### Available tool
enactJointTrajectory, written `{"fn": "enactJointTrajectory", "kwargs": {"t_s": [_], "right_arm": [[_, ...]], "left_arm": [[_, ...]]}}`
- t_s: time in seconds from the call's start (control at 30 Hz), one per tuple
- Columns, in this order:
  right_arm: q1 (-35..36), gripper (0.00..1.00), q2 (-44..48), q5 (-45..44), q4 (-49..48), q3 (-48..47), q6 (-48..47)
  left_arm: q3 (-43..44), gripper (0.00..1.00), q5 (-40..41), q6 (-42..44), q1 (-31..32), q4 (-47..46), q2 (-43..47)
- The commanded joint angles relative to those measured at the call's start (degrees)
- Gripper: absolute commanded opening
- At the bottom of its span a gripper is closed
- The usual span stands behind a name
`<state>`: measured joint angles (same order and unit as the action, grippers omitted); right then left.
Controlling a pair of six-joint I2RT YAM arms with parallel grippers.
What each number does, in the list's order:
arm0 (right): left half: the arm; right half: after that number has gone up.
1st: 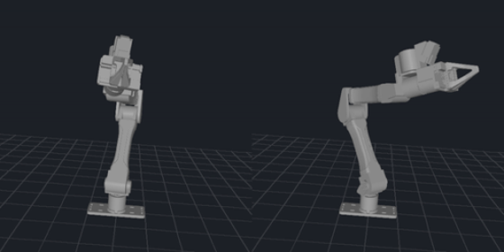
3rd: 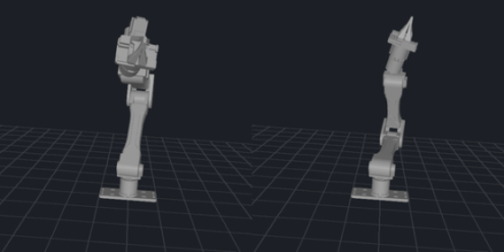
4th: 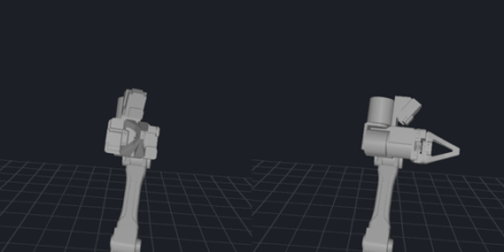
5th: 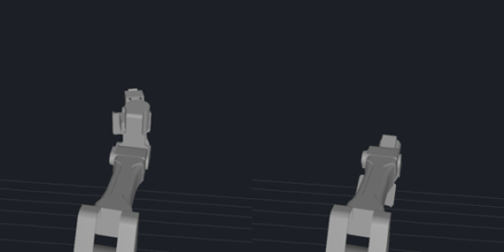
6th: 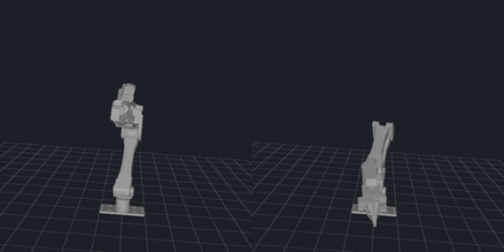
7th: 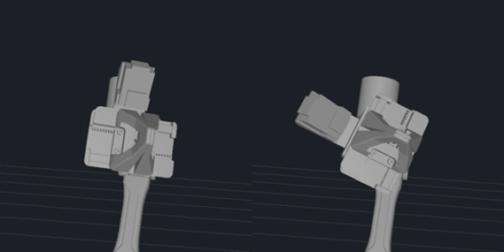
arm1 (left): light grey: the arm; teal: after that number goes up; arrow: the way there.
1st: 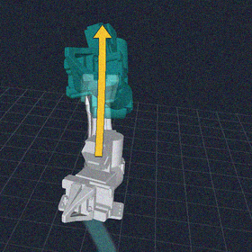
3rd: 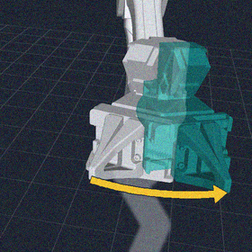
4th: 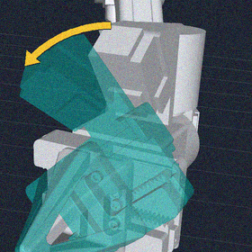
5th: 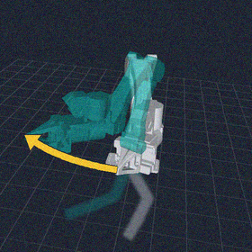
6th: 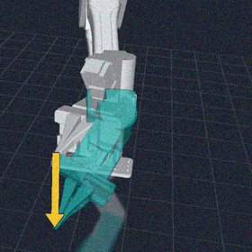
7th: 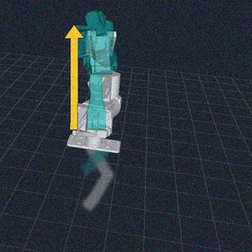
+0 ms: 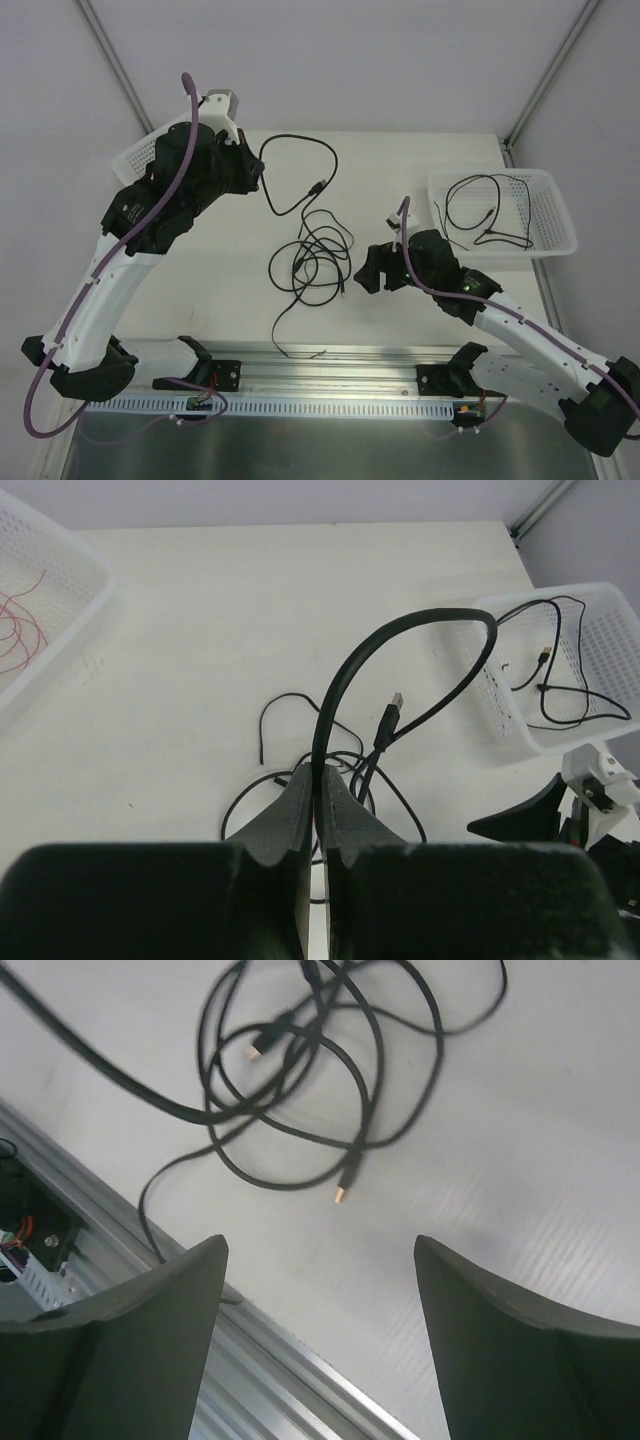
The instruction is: Untangle the cables
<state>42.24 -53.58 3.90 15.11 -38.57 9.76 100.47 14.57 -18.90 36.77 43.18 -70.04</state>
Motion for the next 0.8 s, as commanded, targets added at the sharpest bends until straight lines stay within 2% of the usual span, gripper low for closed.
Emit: {"fn": "enactJointTrajectory", "kwargs": {"t_s": [0.0, 0.2, 0.33, 0.53, 0.63, 0.73, 0.77], "right_arm": [[1.4, 0.80, 2.0, 3.7, -8.2, -3.4, -8.3], [4.0, 0.80, -5.1, 4.0, -10.7, -11.4, -16.7], [5.0, 0.80, -11.7, 4.9, -9.1, -16.8, -20.5], [5.7, 0.75, -20.1, 10.4, -7.5, -20.3, -21.5], [5.8, 0.66, -22.0, 11.5, -7.4, -19.7, -21.5], [5.8, 0.50, -23.1, 12.5, -6.2, -19.7, -21.8], [5.8, 0.38, -23.1, 13.1, -5.9, -19.7, -21.9]], "left_arm": [[0.4, 0.00, -2.8, -1.8, 0.2, -1.0, 1.9], [-1.3, 0.00, -3.7, -3.1, 0.2, -0.5, 3.5], [-2.3, 0.00, -4.0, -3.8, 0.2, -0.2, 4.0], [-3.6, 0.00, -4.6, -4.1, 0.1, -0.1, 4.2], [-4.0, 0.00, -4.6, -3.8, 0.2, -0.3, 4.3], [-4.7, 0.00, -3.3, -3.2, 0.2, -0.2, 4.6], [-5.4, 0.00, -3.1, -3.2, 0.1, -0.3, 4.8]]}}
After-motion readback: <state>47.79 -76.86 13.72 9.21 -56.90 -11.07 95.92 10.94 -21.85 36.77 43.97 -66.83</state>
